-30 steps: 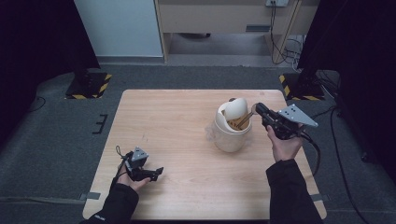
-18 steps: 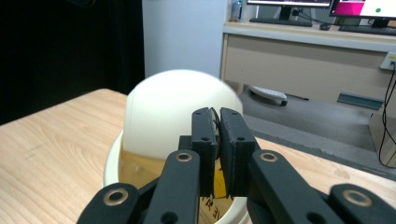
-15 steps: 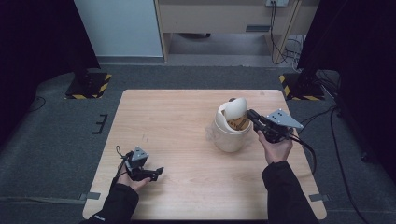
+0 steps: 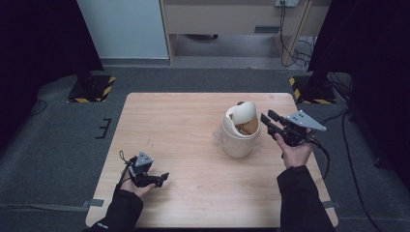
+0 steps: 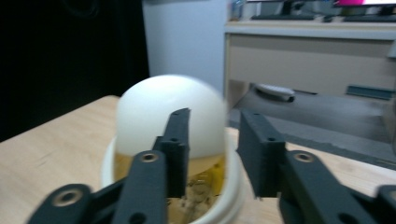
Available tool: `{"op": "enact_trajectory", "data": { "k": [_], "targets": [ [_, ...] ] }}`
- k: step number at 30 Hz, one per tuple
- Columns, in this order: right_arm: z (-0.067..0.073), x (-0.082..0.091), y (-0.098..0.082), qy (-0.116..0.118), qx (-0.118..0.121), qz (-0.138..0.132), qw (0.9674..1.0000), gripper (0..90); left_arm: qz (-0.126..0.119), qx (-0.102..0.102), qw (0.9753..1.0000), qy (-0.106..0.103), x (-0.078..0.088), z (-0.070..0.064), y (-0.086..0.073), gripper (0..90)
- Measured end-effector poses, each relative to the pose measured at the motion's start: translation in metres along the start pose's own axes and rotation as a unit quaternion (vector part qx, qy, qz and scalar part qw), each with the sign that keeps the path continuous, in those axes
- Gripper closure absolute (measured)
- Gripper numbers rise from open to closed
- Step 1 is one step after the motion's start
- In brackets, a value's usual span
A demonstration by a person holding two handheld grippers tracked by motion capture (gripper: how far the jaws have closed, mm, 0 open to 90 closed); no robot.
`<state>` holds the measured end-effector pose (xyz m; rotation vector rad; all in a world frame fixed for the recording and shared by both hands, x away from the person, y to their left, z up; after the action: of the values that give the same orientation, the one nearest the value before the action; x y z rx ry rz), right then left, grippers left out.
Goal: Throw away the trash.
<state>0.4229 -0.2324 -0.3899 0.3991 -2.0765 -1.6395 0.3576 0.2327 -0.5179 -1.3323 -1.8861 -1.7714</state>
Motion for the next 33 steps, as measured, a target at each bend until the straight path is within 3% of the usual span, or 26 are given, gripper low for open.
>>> {"op": "enact_trajectory", "data": {
  "k": [3,5,10,13,14,21,24,25,27,29,33],
  "targets": [
    [-0.014,0.008,-0.010,-0.025,-0.012,0.015,0.9995,43.5,0.002,0.002,1.0000,0.001,0.000,0.001,0.000,14.1],
    [-0.016,0.009,-0.013,-0.028,-0.011,0.020,0.9993,40.5,0.002,0.003,1.0000,0.001,0.000,0.002,0.000,14.1],
    [-0.025,0.009,-0.036,-0.016,-0.027,0.078,0.9965,25.1,0.004,0.006,1.0000,0.003,0.001,0.005,0.000,14.0],
    [-0.025,0.006,-0.052,-0.011,-0.020,0.112,0.9934,22.1,0.003,0.009,0.9999,0.005,0.002,0.009,0.001,13.9],
    [-0.024,0.004,-0.063,-0.005,-0.023,0.135,0.9906,20.6,0.002,0.011,0.9999,0.007,0.002,0.011,0.001,13.8],
    [-0.022,0.004,-0.091,0.006,-0.033,0.174,0.9842,18.0,0.012,0.012,0.9996,0.022,0.003,0.024,0.000,12.7],
    [-0.023,0.005,-0.107,0.006,-0.029,0.204,0.9786,16.8,0.014,0.011,0.9994,0.030,0.004,0.029,-0.001,12.7],
    [-0.024,0.006,-0.116,0.008,-0.025,0.220,0.9752,16.1,0.012,0.013,0.9993,0.032,0.005,0.031,0.000,12.5],
    [-0.024,0.006,-0.120,0.008,-0.026,0.224,0.9743,16.0,0.013,0.014,0.9993,0.034,0.005,0.033,-0.001,12.5],
    [-0.026,0.006,-0.130,0.010,-0.025,0.238,0.9709,15.0,0.017,0.016,0.9990,0.038,0.005,0.037,-0.001,12.1],
    [-0.028,0.008,-0.135,0.009,-0.018,0.244,0.9696,14.2,0.022,0.019,0.9987,0.042,0.005,0.041,-0.002,12.0]
  ]
}}
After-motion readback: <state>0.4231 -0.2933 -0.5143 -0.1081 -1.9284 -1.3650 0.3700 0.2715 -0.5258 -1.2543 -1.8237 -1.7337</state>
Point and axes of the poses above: each handheld gripper's, and its own axes: x roughly backward along the jaws, y roughly out of its top, z roughly to its left, the point moved 1 cm from there along -x, roughly forward along the jaws, and after that the axes turned 14 degrees about x, right-handed, at the moved point
